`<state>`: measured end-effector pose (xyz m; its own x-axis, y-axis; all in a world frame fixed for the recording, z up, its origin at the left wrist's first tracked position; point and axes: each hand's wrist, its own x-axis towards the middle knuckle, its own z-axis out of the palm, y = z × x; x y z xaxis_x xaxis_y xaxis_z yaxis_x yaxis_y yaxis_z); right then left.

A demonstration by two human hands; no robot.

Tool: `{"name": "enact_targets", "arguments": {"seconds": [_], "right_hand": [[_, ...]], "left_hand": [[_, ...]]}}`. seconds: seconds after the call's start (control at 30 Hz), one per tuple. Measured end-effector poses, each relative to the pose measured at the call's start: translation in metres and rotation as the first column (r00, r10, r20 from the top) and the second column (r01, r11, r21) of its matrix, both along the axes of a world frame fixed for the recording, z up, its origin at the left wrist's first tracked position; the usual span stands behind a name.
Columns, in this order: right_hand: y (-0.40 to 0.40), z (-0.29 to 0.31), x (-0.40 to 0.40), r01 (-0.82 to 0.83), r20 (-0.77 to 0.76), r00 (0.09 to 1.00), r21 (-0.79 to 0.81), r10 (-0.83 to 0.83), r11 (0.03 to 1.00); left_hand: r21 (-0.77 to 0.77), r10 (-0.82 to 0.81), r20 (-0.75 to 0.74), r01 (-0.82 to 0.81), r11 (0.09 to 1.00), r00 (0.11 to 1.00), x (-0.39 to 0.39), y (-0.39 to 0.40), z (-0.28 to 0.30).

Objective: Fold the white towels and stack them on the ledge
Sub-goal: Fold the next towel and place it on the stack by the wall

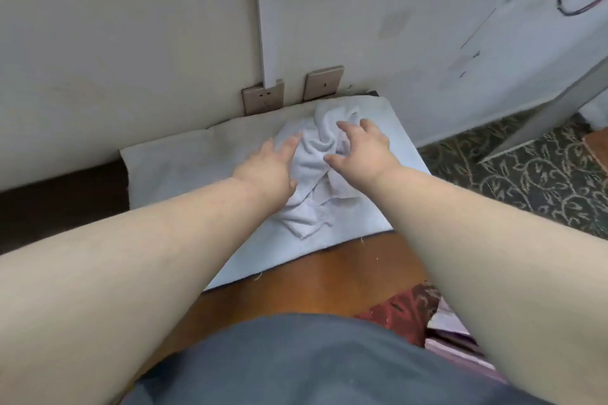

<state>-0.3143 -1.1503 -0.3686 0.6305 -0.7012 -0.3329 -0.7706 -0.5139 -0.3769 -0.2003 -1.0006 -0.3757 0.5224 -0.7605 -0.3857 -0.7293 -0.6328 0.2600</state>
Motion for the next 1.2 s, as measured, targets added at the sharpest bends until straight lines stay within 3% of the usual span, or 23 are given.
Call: {"name": "enact_targets", "arguments": {"seconds": [0.13,0.3,0.4,0.57,0.67,0.9,1.2], "right_hand": [[-0.032,-0.021,0.021,-0.04,-0.055,0.997,0.105,0.046,0.994],[-0.037,-0.045,0.033,-0.078,-0.082,0.992,0.173,0.093,0.982],[-0.036,-0.047,0.039,-0.043,0.01,0.999,0.208,0.042,0.977],[-0.005,-0.019,0.056,-0.11,0.303,0.953,0.299,0.015,0.948],[0.022,0.002,0.072,-0.177,0.426,0.905,0.33,0.021,0.927],[0.121,0.036,0.111,-0.394,0.535,0.827,0.333,0.172,0.857],[0.29,0.073,0.107,-0.558,0.65,0.714,0.305,0.26,0.771]], "left_hand": [[0.104,0.11,-0.057,-0.103,0.989,0.992,0.005,-0.023,-0.028],[0.034,0.144,-0.107,-0.142,0.989,0.984,0.01,-0.032,-0.048],[-0.055,0.178,-0.171,-0.19,0.98,0.969,0.009,-0.036,-0.049],[-0.229,0.266,-0.247,-0.323,0.918,0.932,0.004,-0.026,-0.022],[-0.334,0.39,-0.241,-0.453,0.827,0.889,0.006,0.004,-0.001],[-0.492,0.608,-0.117,-0.578,0.651,0.785,0.008,0.112,0.038],[-0.583,0.75,-0.025,-0.619,0.526,0.66,-0.011,0.275,0.074]]}}
